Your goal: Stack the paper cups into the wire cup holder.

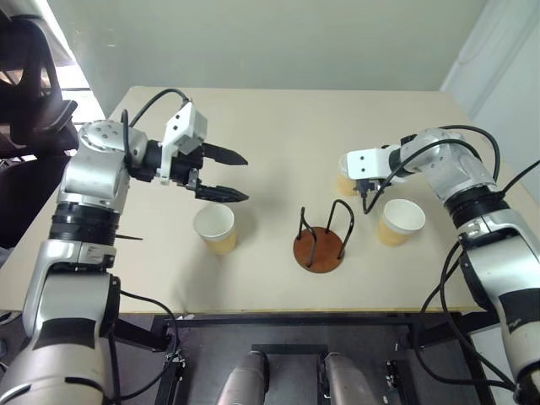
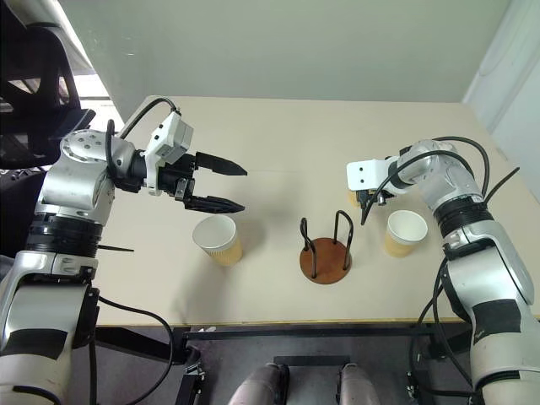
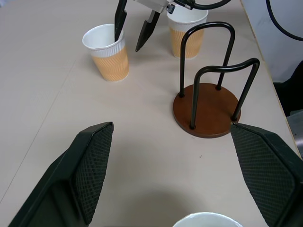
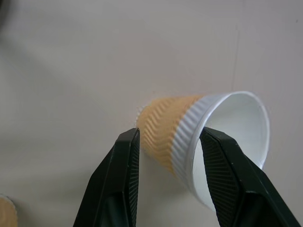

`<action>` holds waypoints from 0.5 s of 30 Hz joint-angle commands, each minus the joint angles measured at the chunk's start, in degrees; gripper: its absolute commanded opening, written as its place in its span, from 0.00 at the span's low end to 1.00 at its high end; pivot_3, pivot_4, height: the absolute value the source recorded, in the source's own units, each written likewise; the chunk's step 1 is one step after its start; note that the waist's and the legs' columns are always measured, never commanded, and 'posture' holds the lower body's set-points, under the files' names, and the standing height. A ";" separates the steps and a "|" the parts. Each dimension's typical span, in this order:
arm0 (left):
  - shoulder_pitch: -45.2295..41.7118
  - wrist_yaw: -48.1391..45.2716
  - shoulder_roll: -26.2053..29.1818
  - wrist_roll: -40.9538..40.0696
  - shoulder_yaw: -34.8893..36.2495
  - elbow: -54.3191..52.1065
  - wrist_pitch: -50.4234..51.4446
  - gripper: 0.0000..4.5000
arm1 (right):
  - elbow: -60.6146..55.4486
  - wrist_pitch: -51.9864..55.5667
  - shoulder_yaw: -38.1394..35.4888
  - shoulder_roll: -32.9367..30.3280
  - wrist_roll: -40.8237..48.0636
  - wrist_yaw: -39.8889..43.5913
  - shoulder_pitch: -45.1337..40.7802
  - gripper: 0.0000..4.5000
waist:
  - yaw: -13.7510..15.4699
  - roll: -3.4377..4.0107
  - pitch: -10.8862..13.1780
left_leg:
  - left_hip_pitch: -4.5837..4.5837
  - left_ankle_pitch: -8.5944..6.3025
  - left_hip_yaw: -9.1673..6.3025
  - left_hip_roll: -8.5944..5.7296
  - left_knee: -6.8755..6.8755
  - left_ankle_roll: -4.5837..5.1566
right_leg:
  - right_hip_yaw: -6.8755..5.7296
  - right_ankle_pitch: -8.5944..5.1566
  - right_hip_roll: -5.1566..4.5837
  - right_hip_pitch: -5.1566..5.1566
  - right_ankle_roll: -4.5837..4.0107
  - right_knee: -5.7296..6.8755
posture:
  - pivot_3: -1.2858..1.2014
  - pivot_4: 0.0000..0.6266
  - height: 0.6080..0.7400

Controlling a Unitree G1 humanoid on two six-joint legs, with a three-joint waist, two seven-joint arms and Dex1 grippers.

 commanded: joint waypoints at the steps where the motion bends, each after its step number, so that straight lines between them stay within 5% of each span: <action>1: -0.41 0.14 0.74 -0.59 1.70 -2.07 0.02 0.94 | 2.47 -2.16 1.07 0.52 -2.54 -2.52 -3.40 0.42 | -0.04 0.00 0.00 | 0.00 -0.01 0.00 0.01 -0.02 -0.01 | 0.00 0.00 0.00 -0.01 -0.01 0.00 | 0.52 0.24 1.00; 5: -0.49 0.21 0.56 -0.56 1.63 -1.99 -0.12 0.94 | 4.94 -3.18 1.78 1.48 -4.24 -3.84 -4.61 0.35 | -0.03 0.00 0.00 | 0.01 -0.05 -0.01 0.02 -0.06 -0.07 | -0.02 0.01 0.00 -0.03 -0.04 0.01 | 0.52 0.24 1.00; 10: -0.44 0.07 0.49 -0.55 1.47 -1.88 -0.32 0.94 | 4.55 -3.21 1.52 1.20 -4.16 -0.93 -4.84 0.01 | -0.03 0.00 0.00 | 0.00 -0.16 0.00 0.02 -0.04 -0.15 | -0.02 0.01 0.00 -0.03 -0.05 0.00 | 0.52 0.24 1.00; 15: -1.11 -1.07 0.47 -0.52 1.19 -1.13 -0.95 0.94 | 1.35 -1.44 -0.12 0.32 -2.09 3.20 -3.87 0.01 | -0.04 0.01 0.00 | 0.00 -0.26 0.00 0.02 -0.04 -0.20 | -0.02 -0.03 0.00 -0.04 -0.10 -0.01 | 0.52 0.24 1.00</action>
